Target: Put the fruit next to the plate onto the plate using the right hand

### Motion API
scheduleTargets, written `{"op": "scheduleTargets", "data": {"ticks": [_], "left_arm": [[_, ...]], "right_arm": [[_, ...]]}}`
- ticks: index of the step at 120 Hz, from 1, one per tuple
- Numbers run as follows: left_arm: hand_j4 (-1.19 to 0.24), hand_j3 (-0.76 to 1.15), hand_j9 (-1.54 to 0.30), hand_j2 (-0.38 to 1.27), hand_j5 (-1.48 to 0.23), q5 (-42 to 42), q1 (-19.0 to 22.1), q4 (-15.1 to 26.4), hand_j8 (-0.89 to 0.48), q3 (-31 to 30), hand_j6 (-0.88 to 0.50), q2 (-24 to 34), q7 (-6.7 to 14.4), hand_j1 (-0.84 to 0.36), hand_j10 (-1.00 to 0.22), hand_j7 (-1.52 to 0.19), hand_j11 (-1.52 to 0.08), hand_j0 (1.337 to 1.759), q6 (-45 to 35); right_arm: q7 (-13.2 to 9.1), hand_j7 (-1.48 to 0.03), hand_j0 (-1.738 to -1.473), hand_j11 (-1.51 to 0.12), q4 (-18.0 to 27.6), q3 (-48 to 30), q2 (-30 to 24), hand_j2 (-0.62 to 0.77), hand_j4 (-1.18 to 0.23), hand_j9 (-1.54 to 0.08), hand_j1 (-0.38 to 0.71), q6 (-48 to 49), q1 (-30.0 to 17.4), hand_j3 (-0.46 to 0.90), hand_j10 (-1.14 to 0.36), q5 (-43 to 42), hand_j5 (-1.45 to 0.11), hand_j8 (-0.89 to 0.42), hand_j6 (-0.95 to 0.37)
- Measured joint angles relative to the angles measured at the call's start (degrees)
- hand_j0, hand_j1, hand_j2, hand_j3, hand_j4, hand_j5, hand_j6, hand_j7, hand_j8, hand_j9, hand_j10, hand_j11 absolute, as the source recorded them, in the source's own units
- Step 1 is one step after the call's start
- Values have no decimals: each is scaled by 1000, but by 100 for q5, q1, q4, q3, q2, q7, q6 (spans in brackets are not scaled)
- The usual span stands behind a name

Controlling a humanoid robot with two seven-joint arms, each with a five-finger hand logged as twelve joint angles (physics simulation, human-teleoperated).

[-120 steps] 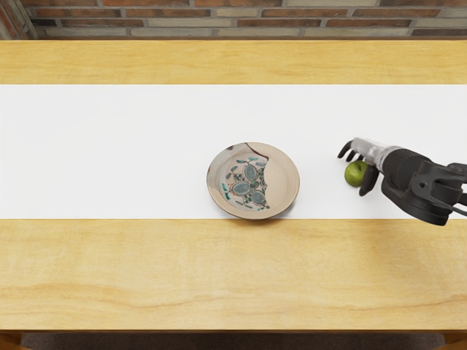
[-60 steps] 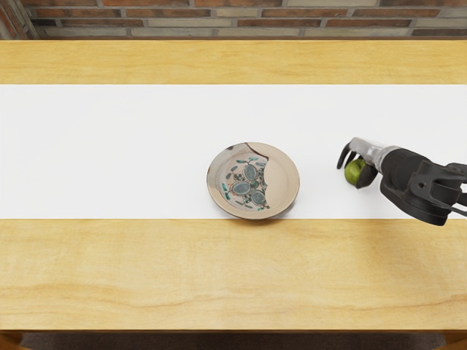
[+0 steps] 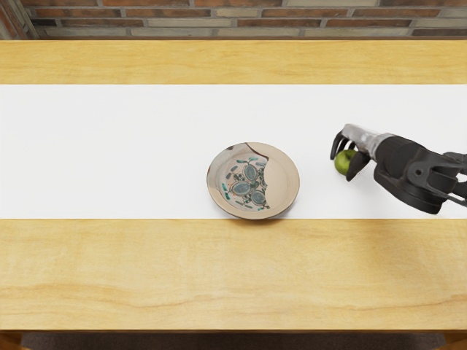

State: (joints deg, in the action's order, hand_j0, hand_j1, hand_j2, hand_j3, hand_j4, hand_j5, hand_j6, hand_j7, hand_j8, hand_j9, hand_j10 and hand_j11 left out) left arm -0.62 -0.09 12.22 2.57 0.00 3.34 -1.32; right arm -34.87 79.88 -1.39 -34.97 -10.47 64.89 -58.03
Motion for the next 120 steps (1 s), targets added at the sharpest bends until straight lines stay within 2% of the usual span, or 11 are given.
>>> {"op": "scheduleTargets", "data": {"ticks": [15,42,93,104,120], "left_arm": [[0,0,0,0,0,0,0,0,0,0,0,0,0,349,0,0,0,1658,0],[0,0,0,0,0,0,0,0,0,-1,0,0,0,349,0,0,0,1658,0],[0,0,0,0,0,0,0,0,0,-1,0,0,0,349,0,0,0,1658,0],[0,0,0,0,0,0,0,0,0,-1,0,0,0,349,0,0,0,1658,0],[0,0,0,0,0,0,0,0,0,-1,0,0,0,349,0,0,0,1658,0]], "right_arm": [[-1,-1003,-1657,-1125,34,-170,120,254,-708,-1105,294,23,32,2,-484,-9,-1114,-264,-400],[44,-1011,-1658,-1147,78,-127,260,216,-708,-1118,276,91,314,3,-478,-303,-1136,-262,-398],[1657,-1009,-1658,-1170,280,-29,446,202,-698,-1144,266,115,294,3,-473,-592,-1153,-258,-400],[1833,-1007,-1658,-1165,301,-6,469,201,-696,-1141,269,115,210,3,-471,-599,-1153,-256,-403],[1924,-1003,-1658,-1162,300,32,481,192,-695,-1138,259,112,9,3,-479,-604,-1145,-265,-410]]}}
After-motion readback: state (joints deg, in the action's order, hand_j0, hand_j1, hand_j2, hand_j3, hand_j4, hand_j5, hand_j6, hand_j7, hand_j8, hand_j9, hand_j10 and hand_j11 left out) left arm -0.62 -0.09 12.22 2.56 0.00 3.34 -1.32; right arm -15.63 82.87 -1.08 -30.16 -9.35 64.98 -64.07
